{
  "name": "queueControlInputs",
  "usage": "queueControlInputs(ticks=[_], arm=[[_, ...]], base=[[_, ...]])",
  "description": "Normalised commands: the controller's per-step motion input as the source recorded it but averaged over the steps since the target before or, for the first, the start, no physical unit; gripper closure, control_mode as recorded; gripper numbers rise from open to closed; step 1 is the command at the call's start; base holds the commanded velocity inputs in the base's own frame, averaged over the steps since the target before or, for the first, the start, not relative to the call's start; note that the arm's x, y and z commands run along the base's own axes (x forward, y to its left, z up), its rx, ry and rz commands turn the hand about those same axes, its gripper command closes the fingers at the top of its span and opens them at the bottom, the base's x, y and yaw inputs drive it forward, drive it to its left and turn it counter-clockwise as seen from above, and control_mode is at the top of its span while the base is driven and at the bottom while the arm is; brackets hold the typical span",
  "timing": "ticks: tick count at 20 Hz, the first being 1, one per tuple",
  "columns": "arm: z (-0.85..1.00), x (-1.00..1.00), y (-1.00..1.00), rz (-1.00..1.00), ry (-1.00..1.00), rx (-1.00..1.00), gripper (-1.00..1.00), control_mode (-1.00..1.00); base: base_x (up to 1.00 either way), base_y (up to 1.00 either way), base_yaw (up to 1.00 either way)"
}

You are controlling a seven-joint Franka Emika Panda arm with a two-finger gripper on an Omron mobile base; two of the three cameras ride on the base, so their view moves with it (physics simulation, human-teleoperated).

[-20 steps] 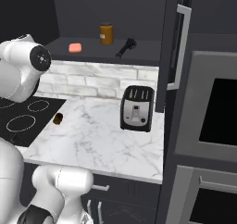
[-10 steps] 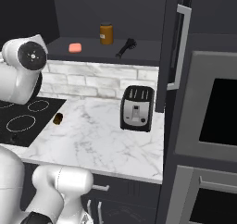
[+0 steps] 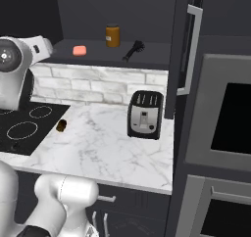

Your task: Pick the bar soap and dish brush from the cabinet and place them on the counter.

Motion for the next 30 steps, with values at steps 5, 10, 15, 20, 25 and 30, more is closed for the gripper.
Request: queueControlInputs(ticks=[5,10,15,20,25,30], arm=[[0.0,0.17,-0.16,-0.28,0.03,-0.02,-1.0,-1.0],[0.0,0.18,-0.23,-0.26,0.15,0.0,-1.0,-1.0],[0.0,0.15,-0.26,-0.21,0.18,0.02,-1.0,-1.0],[0.01,0.19,-0.1,-0.12,0.13,0.0,-1.0,-1.0],[0.0,0.18,0.0,-0.01,0.06,0.0,-1.0,-1.0],[-0.02,0.13,-0.04,0.01,0.04,0.0,-1.0,-1.0]], base=[[0.0,0.0,0.0],[0.0,0.0,0.0],[0.0,0.0,0.0],[0.0,0.0,0.0],[0.0,0.0,0.0],[0.0,0.0,0.0]])
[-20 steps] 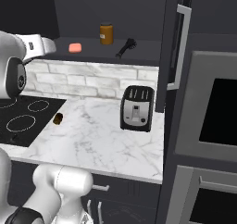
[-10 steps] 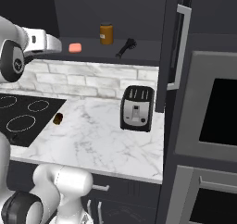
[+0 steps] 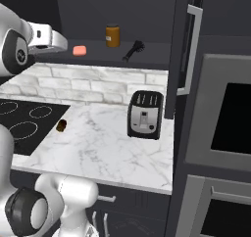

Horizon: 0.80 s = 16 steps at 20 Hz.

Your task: Pick the bar soap and dish brush from the cabinet and place them on the counter.

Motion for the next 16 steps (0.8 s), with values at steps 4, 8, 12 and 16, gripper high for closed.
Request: queueControlInputs(ticks=[4,8,12,16], arm=[[-0.03,0.17,-0.08,0.03,0.02,0.0,-1.0,-1.0],[-0.18,0.18,-0.02,0.04,0.0,0.0,-1.0,-1.0],[-0.29,0.14,0.0,0.05,0.0,0.0,-1.0,-1.0],[-0.21,0.2,0.0,0.04,0.0,0.0,-1.0,-1.0]], base=[[0.0,0.0,0.0],[0.0,0.0,0.0],[0.0,0.0,0.0],[0.0,0.0,0.0]])
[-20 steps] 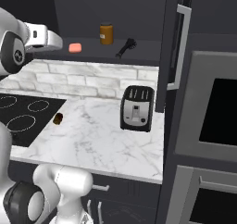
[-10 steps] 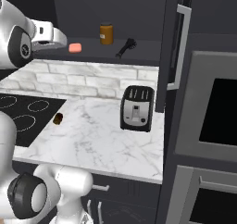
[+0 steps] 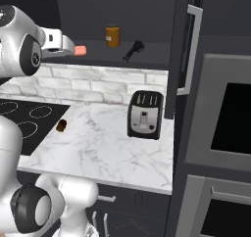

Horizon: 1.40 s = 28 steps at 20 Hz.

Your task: Pick the bar soap and dish brush from the cabinet and place them on the counter.

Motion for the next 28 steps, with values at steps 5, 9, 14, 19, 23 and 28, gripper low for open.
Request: queueControlInputs(ticks=[5,9,14,19,23,28], arm=[[-0.01,0.29,0.0,0.0,0.0,0.0,-1.0,-1.0],[0.0,0.39,0.0,0.0,0.0,0.0,-1.0,-1.0],[0.0,0.3,0.0,0.0,0.0,0.0,-1.0,-1.0],[-0.02,0.27,0.0,0.0,0.0,0.0,-1.0,-1.0],[-0.07,0.31,0.0,0.0,0.0,0.0,-1.0,-1.0],[-0.07,0.3,0.0,0.0,0.0,0.0,-1.0,-1.0]], base=[[0.0,0.0,0.0],[0.0,0.0,0.0],[0.0,0.0,0.0],[0.0,0.0,0.0],[0.0,0.0,0.0],[0.0,0.0,0.0]])
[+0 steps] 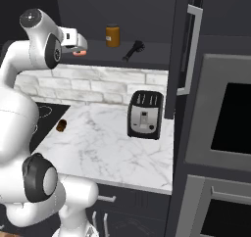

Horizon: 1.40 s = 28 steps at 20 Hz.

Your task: Pick the bar soap and dish brush from the cabinet and place them on the counter.

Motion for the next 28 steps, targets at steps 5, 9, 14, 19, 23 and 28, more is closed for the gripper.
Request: queueControlInputs(ticks=[5,9,14,19,23,28], arm=[[-0.1,0.31,0.04,0.0,0.0,0.0,-1.0,-1.0],[-0.04,0.28,0.1,0.0,0.01,0.0,-1.0,-1.0],[0.0,0.35,0.08,0.0,0.02,0.0,-1.0,-1.0],[-0.01,0.39,0.03,0.0,0.04,0.0,-1.0,-1.0],[-0.06,0.33,0.02,0.0,0.05,0.0,-1.0,-1.0],[-0.11,0.29,0.04,0.0,0.04,0.0,-1.0,-1.0]], base=[[0.0,0.0,0.0],[0.0,0.0,0.0],[0.0,0.0,0.0],[0.0,0.0,0.0],[0.0,0.0,0.0],[0.0,0.0,0.0]])
